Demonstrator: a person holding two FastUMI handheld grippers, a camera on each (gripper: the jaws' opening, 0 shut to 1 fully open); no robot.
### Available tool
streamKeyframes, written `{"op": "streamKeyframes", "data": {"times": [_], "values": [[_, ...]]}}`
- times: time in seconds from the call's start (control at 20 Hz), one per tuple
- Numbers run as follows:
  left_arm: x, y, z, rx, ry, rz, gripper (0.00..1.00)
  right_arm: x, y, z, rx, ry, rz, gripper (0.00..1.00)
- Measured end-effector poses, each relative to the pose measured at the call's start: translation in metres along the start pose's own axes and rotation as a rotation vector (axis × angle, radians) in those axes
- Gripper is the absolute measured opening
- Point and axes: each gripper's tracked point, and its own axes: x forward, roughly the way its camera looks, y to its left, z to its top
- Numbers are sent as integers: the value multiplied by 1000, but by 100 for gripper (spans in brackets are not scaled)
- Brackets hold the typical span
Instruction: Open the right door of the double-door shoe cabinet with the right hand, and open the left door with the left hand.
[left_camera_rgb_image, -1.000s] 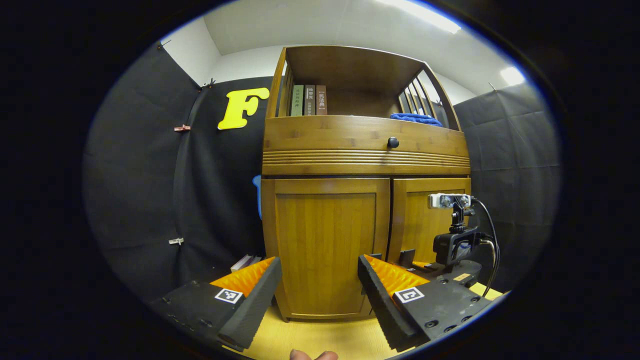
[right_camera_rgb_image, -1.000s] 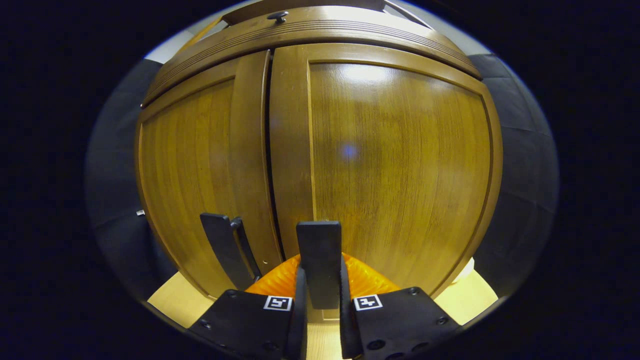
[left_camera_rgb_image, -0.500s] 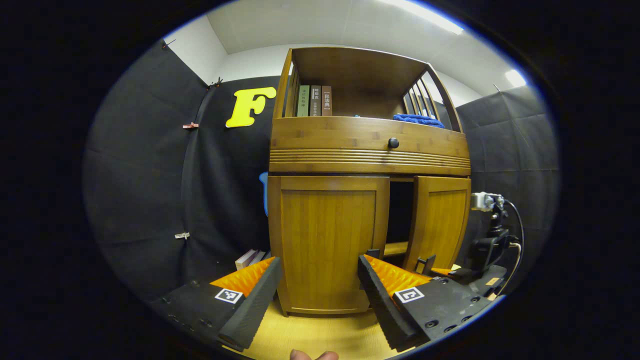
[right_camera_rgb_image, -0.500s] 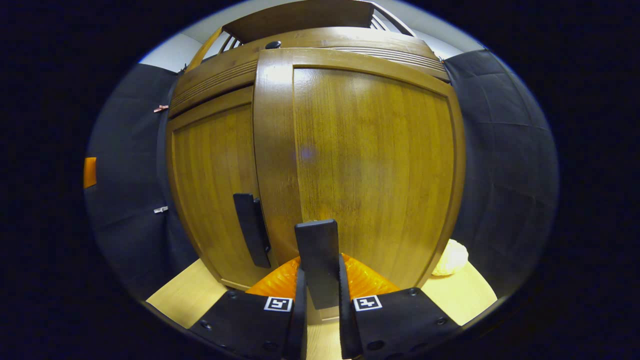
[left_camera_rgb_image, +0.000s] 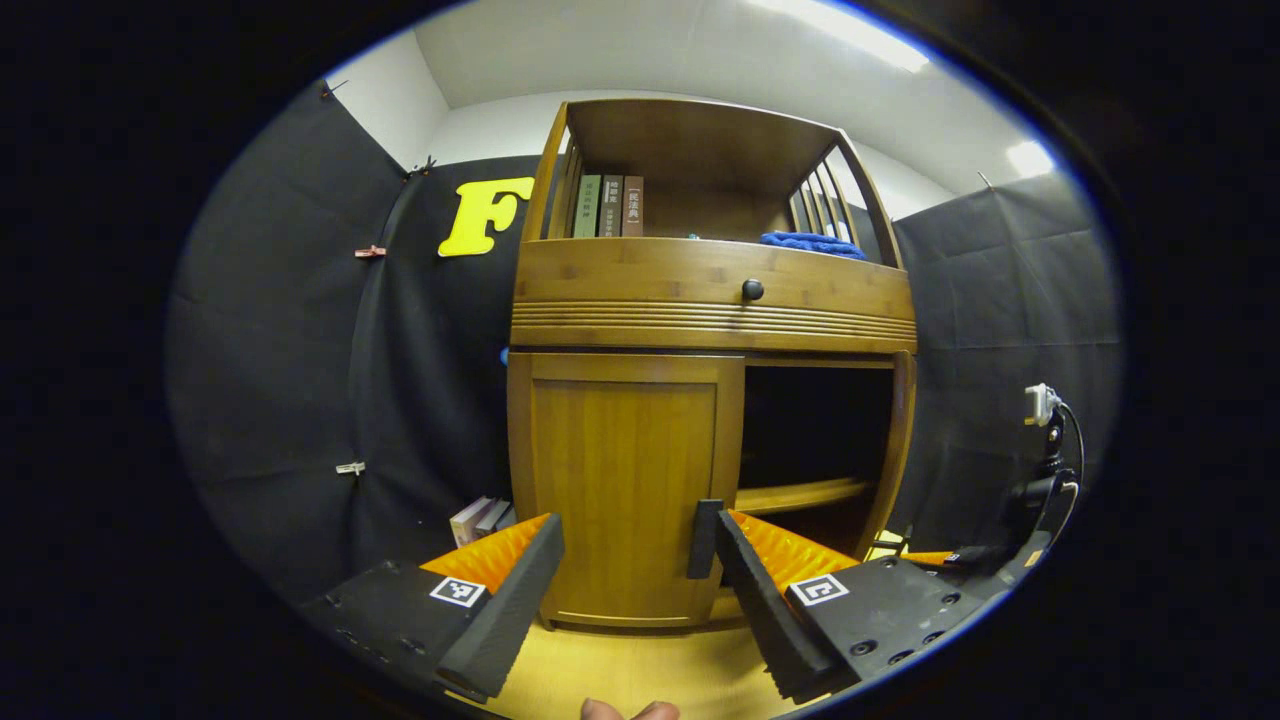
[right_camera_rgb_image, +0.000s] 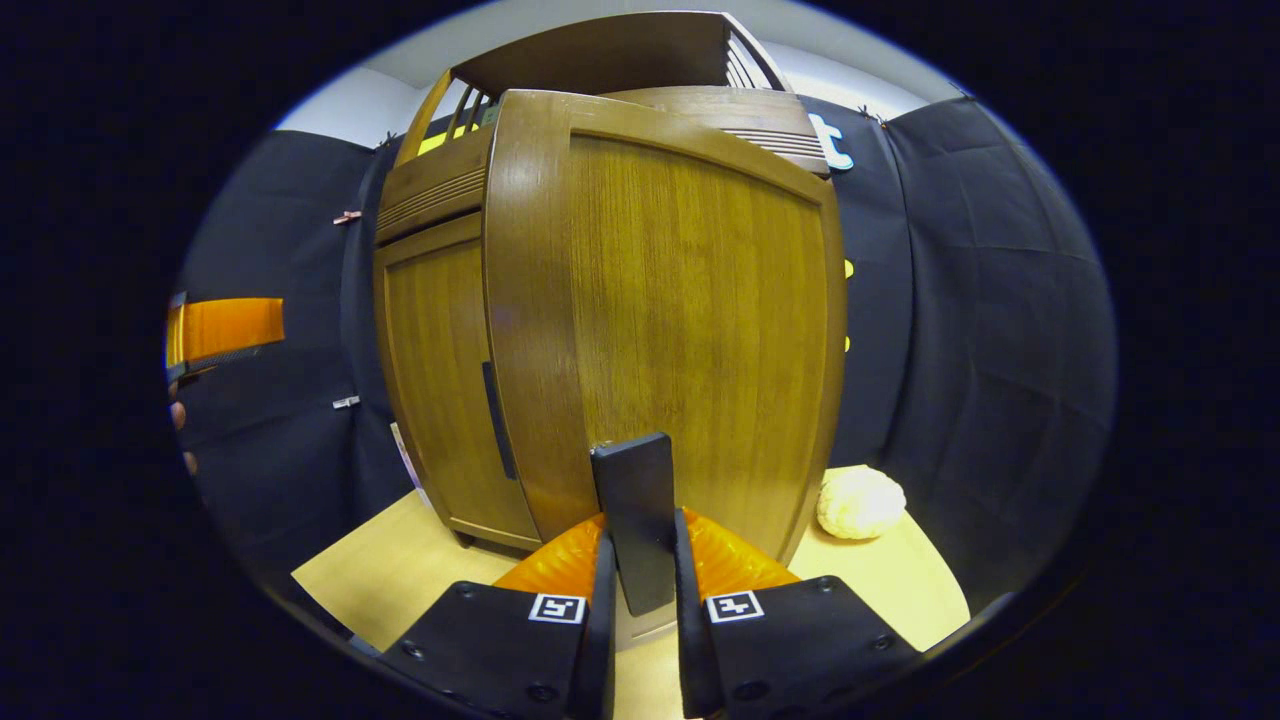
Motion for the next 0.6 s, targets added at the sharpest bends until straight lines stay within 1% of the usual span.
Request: {"op": "streamKeyframes", "data": {"times": [0.1, 0.25, 0.35, 0.4, 0.5, 0.55, 0.6], "values": [[1, -7, 1, 2, 0, -8, 95, 0, -1, 1, 10, -1, -8, 29], [5, -20, 7, -4, -17, -25, 95, -1, -2, 3, 17, -5, -23, 29], [7, -28, 9, -5, -20, -38, 93, -1, -2, 3, 21, -6, -22, 29], [7, -32, 9, -4, -22, -43, 95, -1, -2, 5, 25, -7, -19, 29], [10, -41, 12, -6, -29, -53, 95, -1, -2, 5, 38, -5, -21, 29], [11, -45, 13, -9, -33, -59, 95, -1, -3, 6, 39, -15, -29, 29], [12, -51, 14, -13, -37, -64, 95, 9, -4, 2, 37, -8, -36, 28]]}}
